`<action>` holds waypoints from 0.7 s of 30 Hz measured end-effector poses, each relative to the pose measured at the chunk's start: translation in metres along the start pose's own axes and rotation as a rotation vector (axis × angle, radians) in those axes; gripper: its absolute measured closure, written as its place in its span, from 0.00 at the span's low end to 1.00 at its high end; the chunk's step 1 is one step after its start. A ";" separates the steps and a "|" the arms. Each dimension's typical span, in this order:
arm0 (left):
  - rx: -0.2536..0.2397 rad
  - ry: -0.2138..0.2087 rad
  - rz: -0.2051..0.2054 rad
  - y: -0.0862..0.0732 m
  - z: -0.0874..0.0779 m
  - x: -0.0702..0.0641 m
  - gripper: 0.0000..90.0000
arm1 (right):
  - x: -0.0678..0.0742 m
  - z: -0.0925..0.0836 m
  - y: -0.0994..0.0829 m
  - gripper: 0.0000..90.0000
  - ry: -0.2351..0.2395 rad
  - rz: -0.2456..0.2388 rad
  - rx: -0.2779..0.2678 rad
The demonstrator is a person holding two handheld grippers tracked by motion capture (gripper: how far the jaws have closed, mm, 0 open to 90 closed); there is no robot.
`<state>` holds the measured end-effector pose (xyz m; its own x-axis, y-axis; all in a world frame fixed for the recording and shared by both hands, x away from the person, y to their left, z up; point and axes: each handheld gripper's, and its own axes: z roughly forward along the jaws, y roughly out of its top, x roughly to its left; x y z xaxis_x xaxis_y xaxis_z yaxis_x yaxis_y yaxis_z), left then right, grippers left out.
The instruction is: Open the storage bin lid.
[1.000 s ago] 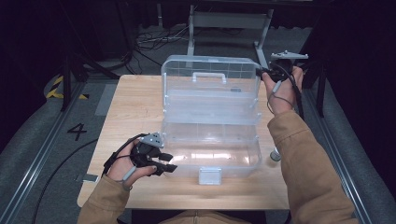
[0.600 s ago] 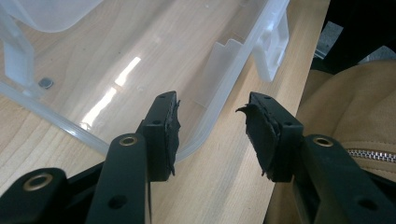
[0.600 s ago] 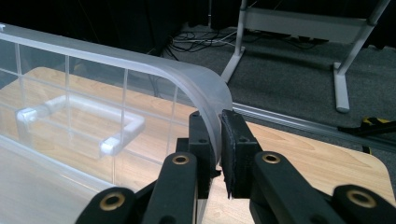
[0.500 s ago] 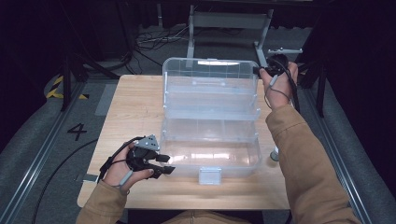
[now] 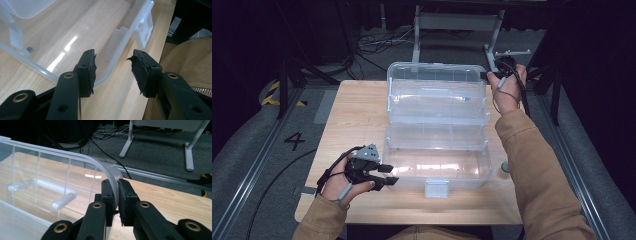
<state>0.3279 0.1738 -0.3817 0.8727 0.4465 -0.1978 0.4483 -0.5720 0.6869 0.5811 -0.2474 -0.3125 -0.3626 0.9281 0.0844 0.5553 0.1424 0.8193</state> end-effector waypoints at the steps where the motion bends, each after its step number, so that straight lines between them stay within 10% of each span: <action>1: -0.001 0.001 -0.001 0.000 0.000 0.000 0.60 | 0.000 0.002 0.000 0.94 -0.004 0.003 0.002; 21: 0.001 -0.002 0.002 0.000 0.000 0.001 0.60 | -0.010 0.026 -0.007 0.94 0.011 0.051 0.036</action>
<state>0.3292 0.1743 -0.3817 0.8739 0.4441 -0.1976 0.4468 -0.5736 0.6866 0.6008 -0.2486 -0.3336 -0.3413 0.9306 0.1323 0.5996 0.1071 0.7931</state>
